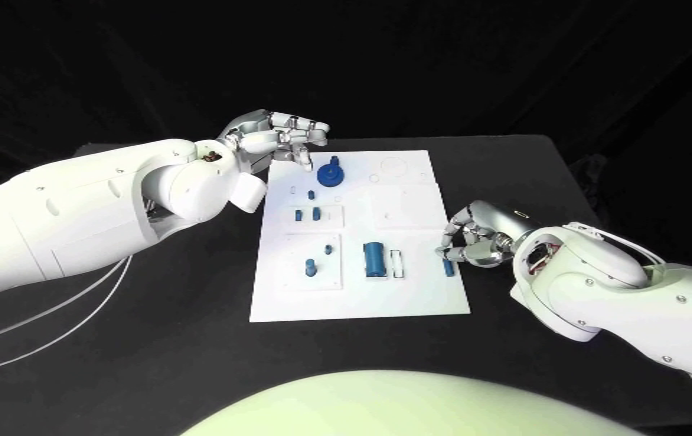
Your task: Assemble the parts on the task board
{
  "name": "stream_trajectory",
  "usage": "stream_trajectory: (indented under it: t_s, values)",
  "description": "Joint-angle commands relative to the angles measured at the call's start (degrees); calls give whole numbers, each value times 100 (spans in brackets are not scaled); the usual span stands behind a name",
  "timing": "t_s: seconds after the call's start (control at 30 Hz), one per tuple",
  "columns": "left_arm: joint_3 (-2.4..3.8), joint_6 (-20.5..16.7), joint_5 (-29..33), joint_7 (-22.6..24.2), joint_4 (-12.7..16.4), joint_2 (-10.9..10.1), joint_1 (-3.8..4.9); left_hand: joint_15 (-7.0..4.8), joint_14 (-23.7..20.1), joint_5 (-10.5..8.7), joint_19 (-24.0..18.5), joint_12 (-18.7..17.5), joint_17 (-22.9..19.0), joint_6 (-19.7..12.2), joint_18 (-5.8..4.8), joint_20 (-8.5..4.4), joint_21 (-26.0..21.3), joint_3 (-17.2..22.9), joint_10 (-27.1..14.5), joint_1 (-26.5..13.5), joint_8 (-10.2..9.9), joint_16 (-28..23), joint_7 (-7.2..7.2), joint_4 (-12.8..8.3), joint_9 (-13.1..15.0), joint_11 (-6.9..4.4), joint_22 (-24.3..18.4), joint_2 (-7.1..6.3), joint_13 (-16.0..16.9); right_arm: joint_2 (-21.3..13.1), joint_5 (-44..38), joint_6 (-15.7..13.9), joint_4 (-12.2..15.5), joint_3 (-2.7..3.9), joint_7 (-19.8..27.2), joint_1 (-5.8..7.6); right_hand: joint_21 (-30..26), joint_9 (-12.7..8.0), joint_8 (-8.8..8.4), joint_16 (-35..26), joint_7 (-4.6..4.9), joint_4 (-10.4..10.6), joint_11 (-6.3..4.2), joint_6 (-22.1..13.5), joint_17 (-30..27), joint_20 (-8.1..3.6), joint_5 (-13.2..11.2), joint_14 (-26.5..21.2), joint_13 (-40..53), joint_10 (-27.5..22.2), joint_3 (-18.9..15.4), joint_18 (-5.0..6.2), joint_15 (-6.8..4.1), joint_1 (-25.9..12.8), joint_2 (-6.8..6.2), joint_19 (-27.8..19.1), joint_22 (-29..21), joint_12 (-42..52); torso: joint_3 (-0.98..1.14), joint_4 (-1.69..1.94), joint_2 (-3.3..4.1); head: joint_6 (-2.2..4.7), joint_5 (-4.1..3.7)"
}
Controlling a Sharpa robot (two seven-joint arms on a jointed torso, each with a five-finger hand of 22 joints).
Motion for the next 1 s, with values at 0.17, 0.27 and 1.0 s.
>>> stream_trajectory:
  t_s: [0.17,0.27,1.0]
  values:
    - [-1,87,6,31,1,17,3,15,-36,-6,-50,20,5,-36,70,2,-18,-29,-32,-35,23,-24,10,6,5,3,-1,38,-8,-60,-628,311,-127,-9,-25,-19,36,-190,-188,-7,16,232,35,121,901,51,24,480,-228,38,60,-11,65,-181,-116,36,1114,-1,-2,14,4,-6,-38]
    - [-3,91,6,30,1,23,3,15,-37,-6,-51,22,5,-35,70,3,-19,-29,-32,-34,24,-24,9,5,5,3,-2,39,-8,-53,-639,350,-202,-13,-116,-33,30,-220,-212,-7,17,274,36,156,902,55,11,480,-230,38,68,-10,66,-203,-140,35,1113,-6,-2,24,7,-17,-41]
    - [-6,107,6,27,-2,28,3,15,-45,-5,-55,27,5,-33,70,4,-22,-29,-34,-30,28,-24,8,4,6,2,-2,43,-9,214,-480,565,-478,-23,-436,-258,-29,-393,-346,-26,23,371,54,363,878,75,-39,474,-215,57,-251,0,85,-944,-211,24,1101,-4,-3,13,2,-39,-35]
